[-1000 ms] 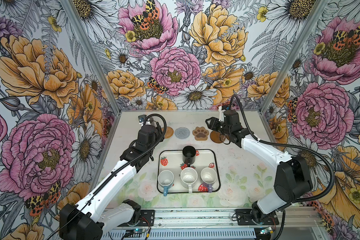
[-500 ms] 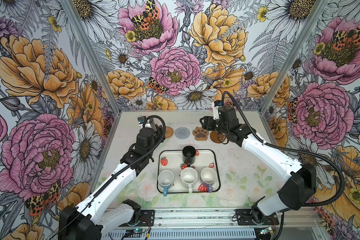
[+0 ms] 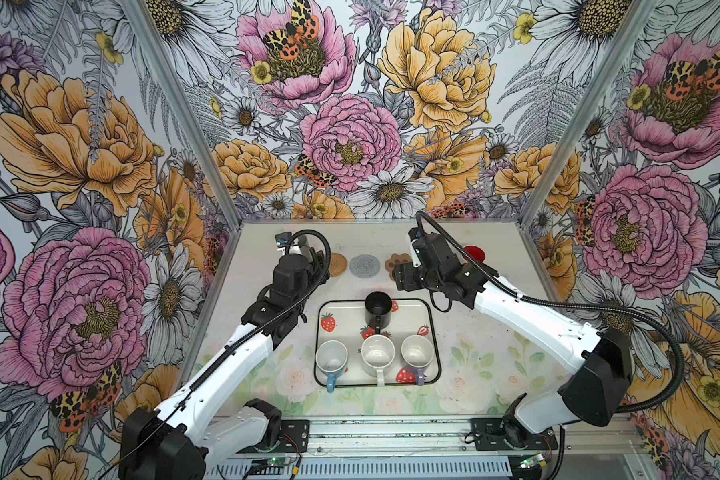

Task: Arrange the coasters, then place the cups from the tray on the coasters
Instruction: 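Move the right gripper over the black mug on the tray, then lower the right gripper onto the black mug and grasp its rim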

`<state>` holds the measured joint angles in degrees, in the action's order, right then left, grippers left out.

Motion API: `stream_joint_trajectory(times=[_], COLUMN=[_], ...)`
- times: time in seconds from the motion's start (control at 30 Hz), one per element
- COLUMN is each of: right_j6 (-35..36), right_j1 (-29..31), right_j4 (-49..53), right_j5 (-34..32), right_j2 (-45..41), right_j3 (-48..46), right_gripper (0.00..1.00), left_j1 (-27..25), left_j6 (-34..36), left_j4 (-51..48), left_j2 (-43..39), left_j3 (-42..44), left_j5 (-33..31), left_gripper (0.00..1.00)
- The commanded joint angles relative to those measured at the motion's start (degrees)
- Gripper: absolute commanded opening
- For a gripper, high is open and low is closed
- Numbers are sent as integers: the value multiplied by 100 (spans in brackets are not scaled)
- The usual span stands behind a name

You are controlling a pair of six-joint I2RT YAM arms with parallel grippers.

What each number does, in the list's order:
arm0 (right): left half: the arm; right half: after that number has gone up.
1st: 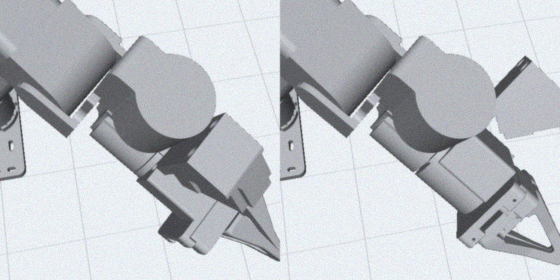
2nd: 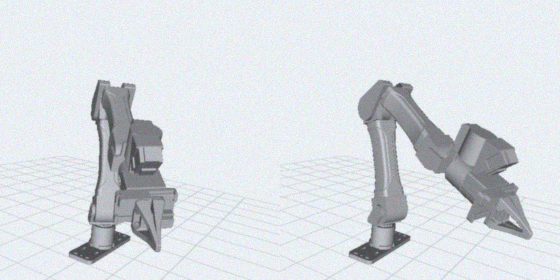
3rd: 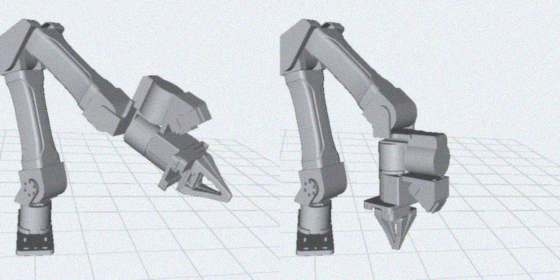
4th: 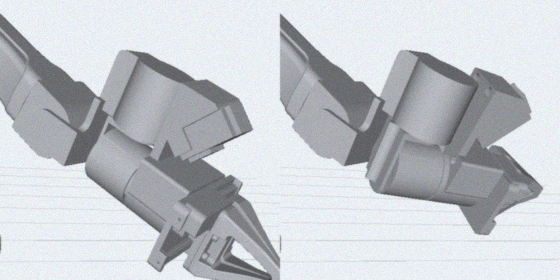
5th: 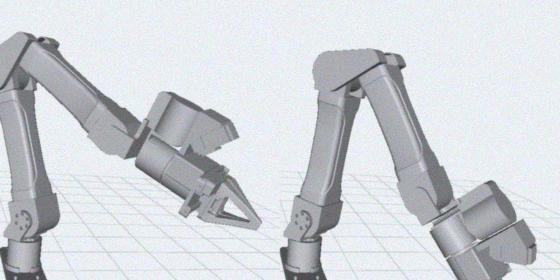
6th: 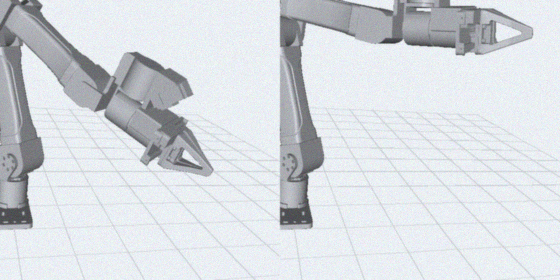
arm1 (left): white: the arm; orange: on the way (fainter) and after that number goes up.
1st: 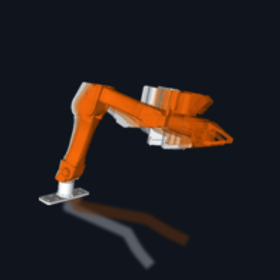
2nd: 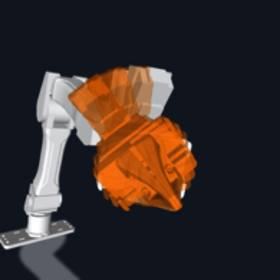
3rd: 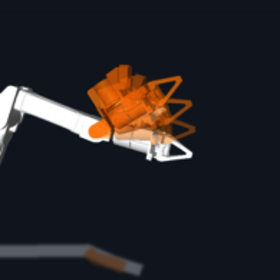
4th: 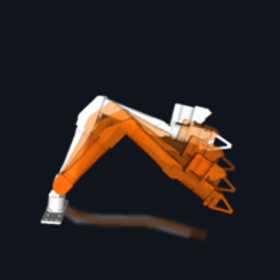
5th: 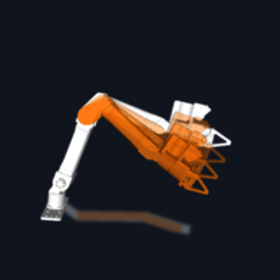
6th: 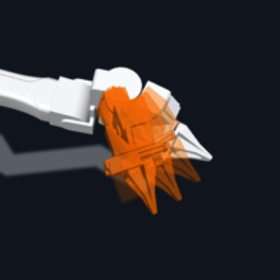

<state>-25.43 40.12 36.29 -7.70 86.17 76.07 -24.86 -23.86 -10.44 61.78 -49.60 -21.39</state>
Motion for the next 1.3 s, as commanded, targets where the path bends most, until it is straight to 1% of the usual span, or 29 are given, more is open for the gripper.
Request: stream_joint_trajectory(times=[0.0, 0.13, 0.2, 0.23, 0.37, 0.4, 0.77, 1.0, 1.27], right_j6=[-162, -397, -432, -455, -533, -557, -796, -979, -1199], right_j1=[142, 297, 392, 437, 499, 657, 975, 1102, 1181], right_j4=[120, 109, 113, 114, 115, 115, 114, 99, 58], right_j5=[-276, -220, -217, -218, -185, -173, 8, 198, 234], right_j2=[15, 113, 154, 177, 227, 238, 434, 665, 928], right_j3=[-172, -306, -319, -329, -380, -389, -523, -528, -523], right_gripper=[79, 80, 86, 87, 87, 87, 84, 82, 81], left_j1=[46, 50, 49, 45, 52, 52, 78, 120, 140], left_j6=[41, 12, 12, 13, 21, 21, 13, 13, 2], left_j4=[153, 226, 213, 196, 139, 138, 114, 113, 129], left_j2=[-8, 44, 69, 84, 49, 40, -25, -17, -19], left_j3=[32, 42, 38, 37, 43, 49, 107, 137, 161], left_j5=[121, 248, 258, 258, 214, 206, 214, 240, 267], left_gripper=[71, 71, 71, 71, 71, 71, 71, 71, 72])
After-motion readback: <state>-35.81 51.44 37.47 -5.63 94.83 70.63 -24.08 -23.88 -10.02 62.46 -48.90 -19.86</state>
